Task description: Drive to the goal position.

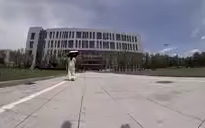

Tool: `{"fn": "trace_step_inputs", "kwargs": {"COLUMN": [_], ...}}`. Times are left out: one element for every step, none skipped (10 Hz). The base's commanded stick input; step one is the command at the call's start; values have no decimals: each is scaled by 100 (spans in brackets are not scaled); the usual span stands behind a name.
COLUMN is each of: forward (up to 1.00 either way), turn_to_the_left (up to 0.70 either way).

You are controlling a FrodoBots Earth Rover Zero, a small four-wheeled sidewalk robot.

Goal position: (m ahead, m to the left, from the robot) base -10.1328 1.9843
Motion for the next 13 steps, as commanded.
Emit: {"fn": "trace_step_inputs", "kwargs": {"forward": [70,70,70,70,70,70,70,70,70,70,70,70,70], "turn_to_the_left": [1,1,0,0,0,0,2,12,23,18,3,1,0]}}
